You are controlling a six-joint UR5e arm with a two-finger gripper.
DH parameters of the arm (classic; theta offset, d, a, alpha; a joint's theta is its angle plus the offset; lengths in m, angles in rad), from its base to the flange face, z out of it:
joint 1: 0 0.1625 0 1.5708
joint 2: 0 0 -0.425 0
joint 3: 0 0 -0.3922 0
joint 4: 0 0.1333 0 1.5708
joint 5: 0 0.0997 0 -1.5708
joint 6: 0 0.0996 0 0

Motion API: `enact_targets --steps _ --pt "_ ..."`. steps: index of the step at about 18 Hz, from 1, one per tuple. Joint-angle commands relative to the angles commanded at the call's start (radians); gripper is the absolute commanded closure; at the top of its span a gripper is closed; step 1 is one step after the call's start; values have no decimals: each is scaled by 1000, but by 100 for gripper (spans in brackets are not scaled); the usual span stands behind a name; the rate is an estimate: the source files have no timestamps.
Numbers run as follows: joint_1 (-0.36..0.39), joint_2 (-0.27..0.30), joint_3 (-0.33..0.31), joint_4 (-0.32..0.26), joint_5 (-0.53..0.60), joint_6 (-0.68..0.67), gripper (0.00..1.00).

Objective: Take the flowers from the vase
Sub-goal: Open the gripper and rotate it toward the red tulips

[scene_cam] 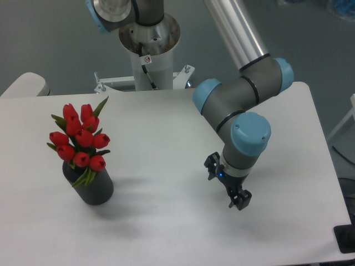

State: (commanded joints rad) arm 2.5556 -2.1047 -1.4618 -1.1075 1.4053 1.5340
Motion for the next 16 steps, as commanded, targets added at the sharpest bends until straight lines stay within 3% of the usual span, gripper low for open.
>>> enact_targets --steps 8,16 --pt "17 41 -45 2 -109 -3 0" --pt "28 83 -107 3 -293 -6 0"
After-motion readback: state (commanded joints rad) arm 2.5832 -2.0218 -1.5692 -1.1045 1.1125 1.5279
